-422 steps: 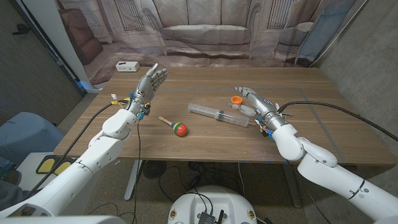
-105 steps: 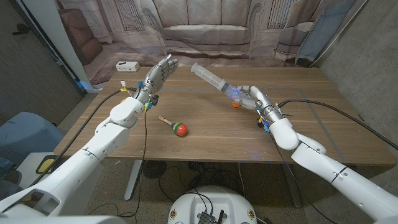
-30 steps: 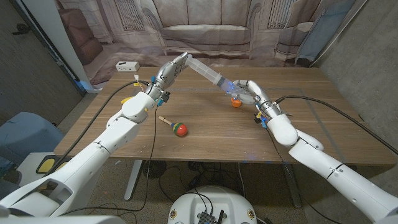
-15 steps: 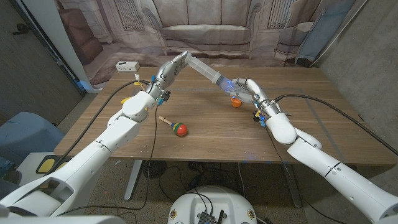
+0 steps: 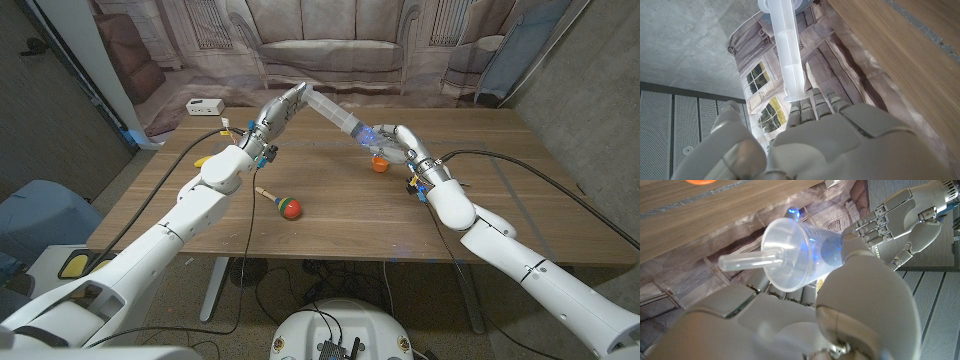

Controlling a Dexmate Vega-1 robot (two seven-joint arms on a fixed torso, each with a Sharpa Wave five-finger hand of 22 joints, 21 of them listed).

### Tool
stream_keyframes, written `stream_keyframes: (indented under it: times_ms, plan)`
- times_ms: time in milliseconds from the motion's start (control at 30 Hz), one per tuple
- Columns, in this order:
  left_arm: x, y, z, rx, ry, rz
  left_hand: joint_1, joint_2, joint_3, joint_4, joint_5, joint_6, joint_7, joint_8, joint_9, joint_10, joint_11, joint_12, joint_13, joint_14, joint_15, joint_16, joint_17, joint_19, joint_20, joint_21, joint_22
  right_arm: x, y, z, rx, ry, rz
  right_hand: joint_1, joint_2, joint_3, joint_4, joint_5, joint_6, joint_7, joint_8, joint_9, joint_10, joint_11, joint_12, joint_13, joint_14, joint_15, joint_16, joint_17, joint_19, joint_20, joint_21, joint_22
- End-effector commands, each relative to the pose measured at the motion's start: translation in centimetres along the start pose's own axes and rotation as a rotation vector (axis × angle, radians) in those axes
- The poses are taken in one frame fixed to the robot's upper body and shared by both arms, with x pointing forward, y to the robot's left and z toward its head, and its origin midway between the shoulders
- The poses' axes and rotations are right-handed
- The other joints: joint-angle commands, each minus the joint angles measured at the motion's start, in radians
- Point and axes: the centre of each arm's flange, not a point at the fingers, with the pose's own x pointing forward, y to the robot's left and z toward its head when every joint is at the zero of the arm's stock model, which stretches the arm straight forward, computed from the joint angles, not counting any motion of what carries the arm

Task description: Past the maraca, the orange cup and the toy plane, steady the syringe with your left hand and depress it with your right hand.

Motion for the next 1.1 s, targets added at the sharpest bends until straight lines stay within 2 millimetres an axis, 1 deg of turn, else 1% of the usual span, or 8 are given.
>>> stream_keyframes:
  times_ms: [33, 100, 233, 267, 333, 500, 1100]
  plan:
    - [0.7, -0.9, 0.0, -0.005, -0.006, -0.042, 0.005, 0.006, 0.0, -0.004, -0.002, 0.007, 0.0, 0.003, 0.005, 0.007, 0.004, 0.008, 0.004, 0.009, 0.001, 0.004, 0.004, 0.004, -0.003, -0.003, 0.003, 0.3, 0.0, -0.1, -0.002, 0.004, -0.006, 0.04, 0.096, 0.154, 0.144, 0.005, 0.095, -0.085, 0.007, 0.004, 0.051, -0.039, -0.004, 0.005, 0.041, -0.103, -0.003, 0.004, -0.008, -0.018, 0.006, 0.002]
    - [0.7, -1.1, 0.0, -0.004, -0.008, -0.049, 0.005, 0.006, 0.0, -0.004, -0.002, 0.007, 0.001, 0.003, 0.005, 0.007, -0.002, 0.008, 0.004, 0.009, 0.002, 0.004, 0.004, 0.004, -0.003, -0.003, 0.003, 0.3, 0.0, -0.1, -0.002, 0.005, -0.007, 0.041, 0.096, 0.155, 0.143, 0.005, 0.094, -0.085, 0.007, 0.004, 0.051, -0.037, -0.004, 0.005, 0.041, -0.103, -0.003, 0.005, -0.009, -0.018, 0.007, 0.001]
    - [0.9, -1.4, 0.0, -0.007, -0.008, -0.061, 0.005, 0.006, 0.0, -0.004, -0.002, 0.008, 0.001, 0.004, 0.005, 0.009, 0.0, 0.008, 0.004, 0.009, 0.002, 0.004, 0.004, 0.004, -0.002, -0.003, 0.003, 0.3, 0.0, -0.1, -0.001, 0.006, -0.007, 0.041, 0.096, 0.155, 0.143, 0.005, 0.094, -0.084, 0.006, 0.004, 0.052, -0.037, -0.004, 0.006, 0.043, -0.102, -0.003, 0.006, -0.01, -0.018, 0.009, 0.001]
    - [1.0, -1.4, -0.1, -0.009, -0.007, -0.062, 0.005, 0.006, 0.0, -0.004, -0.002, 0.008, 0.001, 0.004, 0.005, 0.009, 0.002, 0.008, 0.004, 0.009, 0.002, 0.004, 0.004, 0.004, -0.002, -0.003, 0.003, 0.4, 0.0, -0.1, -0.001, 0.007, -0.006, 0.041, 0.096, 0.155, 0.143, 0.005, 0.094, -0.084, 0.006, 0.004, 0.052, -0.034, -0.005, 0.006, 0.044, -0.102, -0.003, 0.006, -0.01, -0.018, 0.01, 0.001]
    - [1.0, -1.5, -0.1, -0.011, -0.007, -0.065, 0.005, 0.006, -0.001, -0.004, -0.002, 0.008, 0.001, 0.003, 0.005, 0.009, -0.001, 0.008, 0.004, 0.009, 0.002, 0.004, 0.004, 0.004, -0.002, -0.003, 0.003, 0.4, 0.0, -0.1, -0.003, 0.008, -0.007, 0.04, 0.095, 0.154, 0.143, 0.005, 0.094, -0.084, 0.006, 0.004, 0.052, -0.04, -0.006, 0.006, 0.043, -0.102, -0.004, 0.007, -0.011, -0.018, 0.012, 0.001]
    - [1.0, -1.6, -0.2, -0.013, -0.005, -0.068, 0.005, 0.006, -0.001, -0.004, -0.002, 0.008, 0.0, 0.003, 0.005, 0.008, 0.002, 0.008, 0.004, 0.009, 0.003, 0.004, 0.004, 0.003, -0.003, -0.003, 0.003, 0.4, 0.0, -0.2, -0.002, 0.008, -0.008, 0.041, 0.095, 0.155, 0.143, 0.005, 0.095, -0.086, 0.006, 0.004, 0.053, -0.036, -0.006, 0.006, 0.043, -0.104, -0.005, 0.007, -0.012, -0.018, 0.014, 0.001]
    - [1.4, -2.1, -0.3, -0.015, -0.001, -0.09, 0.005, 0.006, -0.001, -0.004, -0.002, 0.008, -0.002, 0.003, 0.005, 0.007, 0.0, 0.007, 0.004, 0.008, 0.001, 0.003, 0.004, 0.001, 0.0, -0.004, 0.003, 0.5, -0.1, -0.2, -0.003, 0.003, -0.016, 0.041, 0.095, 0.155, 0.142, 0.005, 0.096, -0.084, 0.005, 0.005, 0.057, -0.038, -0.009, 0.007, 0.044, -0.104, -0.009, 0.011, -0.016, -0.018, 0.027, 0.0]
